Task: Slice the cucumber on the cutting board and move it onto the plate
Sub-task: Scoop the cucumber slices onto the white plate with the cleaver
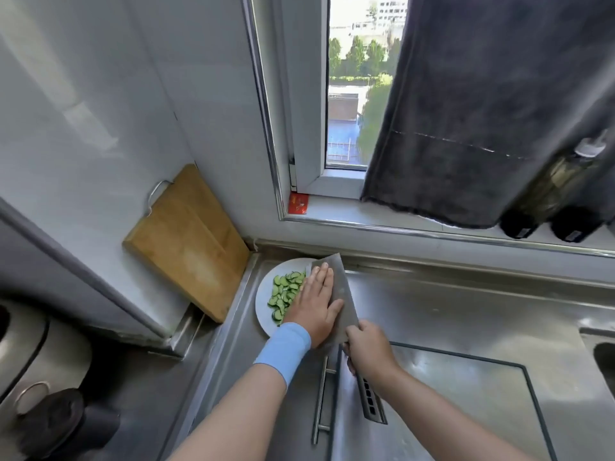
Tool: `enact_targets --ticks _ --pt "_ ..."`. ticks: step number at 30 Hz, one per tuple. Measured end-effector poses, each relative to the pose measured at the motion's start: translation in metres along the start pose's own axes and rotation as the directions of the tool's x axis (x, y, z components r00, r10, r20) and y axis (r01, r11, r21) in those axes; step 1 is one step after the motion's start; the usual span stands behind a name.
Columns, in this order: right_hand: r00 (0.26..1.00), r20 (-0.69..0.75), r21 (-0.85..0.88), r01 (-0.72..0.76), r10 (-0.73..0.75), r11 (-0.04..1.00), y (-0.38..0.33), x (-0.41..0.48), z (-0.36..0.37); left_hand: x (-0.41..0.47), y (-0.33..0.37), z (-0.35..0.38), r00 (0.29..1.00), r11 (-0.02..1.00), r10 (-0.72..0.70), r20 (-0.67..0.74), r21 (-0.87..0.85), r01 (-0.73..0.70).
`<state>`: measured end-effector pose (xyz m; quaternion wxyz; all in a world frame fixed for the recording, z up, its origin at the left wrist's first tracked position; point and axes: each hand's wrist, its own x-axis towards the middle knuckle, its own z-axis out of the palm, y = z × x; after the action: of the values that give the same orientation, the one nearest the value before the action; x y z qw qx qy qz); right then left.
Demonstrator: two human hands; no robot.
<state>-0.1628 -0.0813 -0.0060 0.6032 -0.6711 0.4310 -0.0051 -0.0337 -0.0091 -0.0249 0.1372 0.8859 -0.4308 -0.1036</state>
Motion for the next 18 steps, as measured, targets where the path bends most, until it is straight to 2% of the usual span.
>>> enact_targets --ticks 3,7,10,12,14,16,18 --pt "1.000 -0.010 -0.064 -0.004 0.004 0.998 -0.008 0.019 0.010 0.010 -0.025 0.003 1.000 0.999 -0.022 0.013 0.041 0.022" --pt "0.999 -0.041 -0.144 -0.023 0.017 0.989 -0.014 0.039 0.013 0.016 -0.055 0.013 0.993 0.983 -0.119 0.014 0.140 0.116" --pt "0.998 -0.052 -0.180 -0.052 0.043 0.982 -0.014 0.050 0.010 0.016 -0.071 0.022 0.981 0.980 -0.192 -0.027 0.049 0.194" --pt "0.998 -0.056 -0.212 -0.045 0.034 0.976 -0.013 0.057 0.009 0.016 -0.071 0.024 0.987 0.990 -0.130 -0.091 -0.074 0.123" --pt "0.998 -0.053 -0.234 -0.045 0.034 0.971 -0.012 0.064 0.012 0.017 -0.065 0.025 0.996 0.992 0.026 -0.083 -0.122 -0.037" --pt "0.998 -0.056 -0.239 -0.035 0.022 0.970 -0.014 0.067 0.016 0.017 -0.063 0.030 0.991 0.991 0.126 -0.037 -0.044 -0.128" --pt "0.998 -0.058 -0.247 -0.030 0.016 0.969 -0.016 0.067 0.017 0.017 -0.070 0.037 0.998 0.997 0.063 0.023 0.046 -0.064"
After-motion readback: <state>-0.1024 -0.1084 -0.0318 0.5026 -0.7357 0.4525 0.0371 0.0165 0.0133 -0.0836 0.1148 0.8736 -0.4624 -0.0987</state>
